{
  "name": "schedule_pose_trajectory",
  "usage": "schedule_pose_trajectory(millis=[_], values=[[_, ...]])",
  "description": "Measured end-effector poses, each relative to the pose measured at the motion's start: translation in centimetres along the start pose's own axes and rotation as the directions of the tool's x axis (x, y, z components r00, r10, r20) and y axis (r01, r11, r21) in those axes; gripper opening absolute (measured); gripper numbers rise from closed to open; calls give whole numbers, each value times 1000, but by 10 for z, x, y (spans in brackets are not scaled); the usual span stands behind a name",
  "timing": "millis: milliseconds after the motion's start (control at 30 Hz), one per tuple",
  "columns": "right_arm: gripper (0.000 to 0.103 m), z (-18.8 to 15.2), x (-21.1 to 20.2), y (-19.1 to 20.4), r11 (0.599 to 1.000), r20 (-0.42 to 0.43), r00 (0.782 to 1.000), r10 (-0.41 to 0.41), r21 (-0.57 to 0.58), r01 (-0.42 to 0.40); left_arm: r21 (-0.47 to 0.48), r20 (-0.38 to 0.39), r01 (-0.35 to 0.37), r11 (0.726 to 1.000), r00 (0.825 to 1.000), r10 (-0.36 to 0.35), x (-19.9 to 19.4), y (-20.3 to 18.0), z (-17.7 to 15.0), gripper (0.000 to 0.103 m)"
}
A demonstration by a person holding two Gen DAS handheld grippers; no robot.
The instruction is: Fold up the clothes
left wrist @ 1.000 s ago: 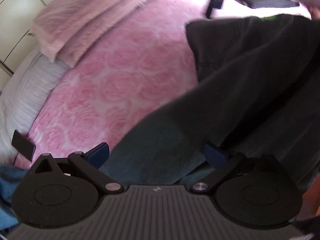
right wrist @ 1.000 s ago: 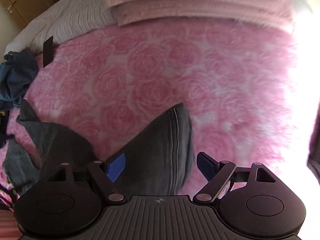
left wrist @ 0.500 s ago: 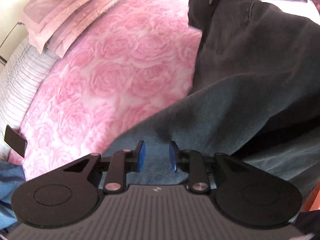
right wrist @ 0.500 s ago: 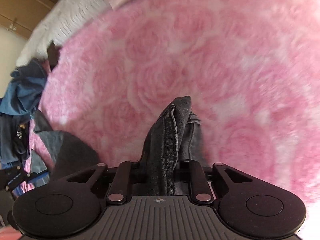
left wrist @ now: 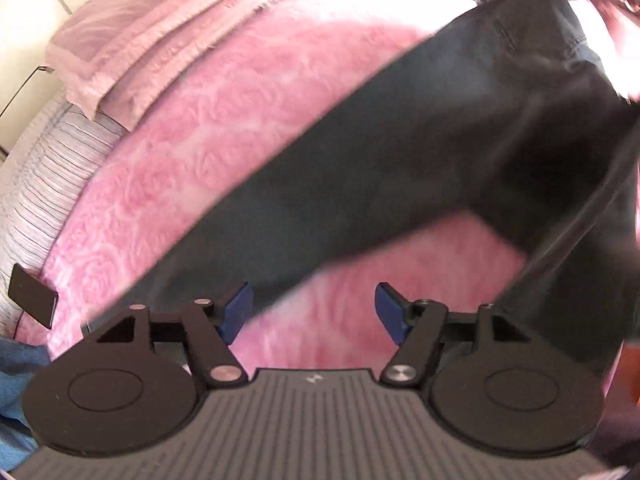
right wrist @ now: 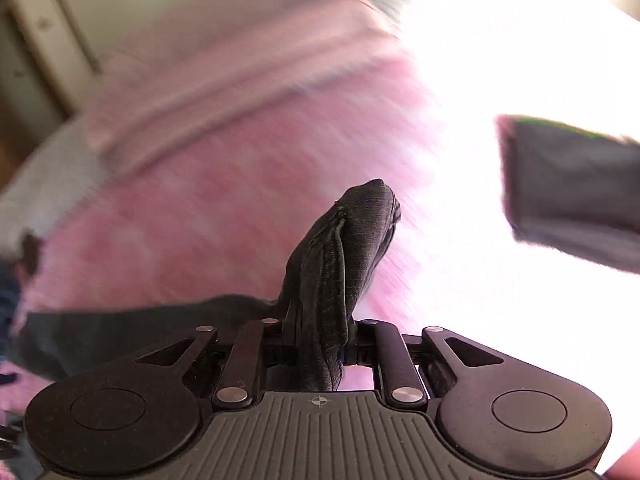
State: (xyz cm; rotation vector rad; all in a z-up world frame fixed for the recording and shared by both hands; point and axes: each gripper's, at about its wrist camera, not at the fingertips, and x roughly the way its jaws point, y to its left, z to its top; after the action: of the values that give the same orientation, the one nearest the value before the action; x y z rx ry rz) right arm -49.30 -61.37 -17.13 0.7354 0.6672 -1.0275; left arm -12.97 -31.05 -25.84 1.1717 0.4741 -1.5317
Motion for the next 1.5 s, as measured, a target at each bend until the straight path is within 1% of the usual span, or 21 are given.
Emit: schedule_pose_trajectory(millis=[167, 267, 300, 333, 467, 500, 533, 600, 667, 733, 800, 867, 967, 1033, 1100, 1200, 1300, 1400, 1433, 1467, 1500], values=[[16, -25, 4, -1, 999, 52, 999, -3, -44, 6, 11, -54, -30, 1000, 998, 30, 1, -3, -61, 67], [20, -40, 7, -2, 998, 84, 996, -4, -70, 10, -32, -75, -89, 996, 993, 87, -3, -8, -84, 67], [24, -45, 7, -2, 997, 94, 996, -4, -78, 12, -48, -71, -114, 992, 991, 110, -4, -10, -89, 68], [25, -50, 8, -2, 996, 105, 994, -4, -87, 14, -62, -65, -131, 989, 990, 127, -4, -13, -94, 69], [25, -70, 11, -3, 992, 147, 989, -4, -121, 22, -110, -33, -173, 979, 985, 171, 3, -27, -110, 72], [25, -75, 13, -7, 992, 166, 986, 7, -123, 13, -122, -25, -184, 975, 983, 182, 4, -31, -115, 72], [25, -79, 16, -12, 993, 186, 982, 16, -115, 6, -134, -18, -194, 972, 981, 193, 6, -34, -119, 72], [25, -90, 22, -22, 997, 225, 974, 28, -80, -10, -125, 5, -215, 969, 976, 217, 6, -44, -126, 72], [25, -101, 27, -31, 999, 257, 966, 32, -28, -26, -120, 34, -239, 963, 969, 245, 5, -52, -131, 73], [24, -111, 28, -35, 999, 300, 953, 48, -22, -43, -126, 62, -259, 958, 961, 268, 4, -56, -135, 73], [24, -116, 26, -36, 997, 338, 939, 71, -50, -58, -130, 88, -275, 953, 954, 287, 4, -61, -140, 74], [24, -121, 25, -37, 994, 374, 922, 96, -81, -71, -133, 113, -295, 946, 944, 311, 4, -64, -143, 78], [24, -131, 26, -45, 993, 409, 905, 118, -74, -96, -128, 142, -320, 939, 931, 336, 6, -68, -145, 80], [24, -136, 27, -48, 992, 429, 894, 125, -82, -100, -112, 158, -332, 936, 924, 347, 8, -70, -144, 80], [24, -141, 30, -50, 991, 447, 885, 126, -91, -95, -91, 168, -336, 938, 923, 347, 7, -70, -144, 81], [24, -143, 31, -52, 993, 458, 882, 114, -68, -93, -57, 181, -336, 940, 923, 341, 5, -71, -145, 81], [25, -140, 29, -49, 996, 440, 894, 80, -70, -54, -23, 193, -336, 941, 923, 334, 3, -72, -145, 82], [26, -139, 19, -40, 998, 434, 900, 42, -58, -18, 2, 202, -340, 940, 921, 332, -2, -73, -148, 82], [36, -143, 11, -35, 998, 443, 896, 37, -64, -10, 3, 210, -343, 939, 919, 335, -6, -72, -147, 82], [40, -147, 2, -29, 998, 454, 890, 34, -70, -2, 4, 217, -346, 938, 916, 337, -11, -70, -147, 84], [49, -153, -10, -22, 996, 463, 886, 36, -86, 4, 5, 224, -350, 937, 913, 340, -15, -69, -147, 84]])
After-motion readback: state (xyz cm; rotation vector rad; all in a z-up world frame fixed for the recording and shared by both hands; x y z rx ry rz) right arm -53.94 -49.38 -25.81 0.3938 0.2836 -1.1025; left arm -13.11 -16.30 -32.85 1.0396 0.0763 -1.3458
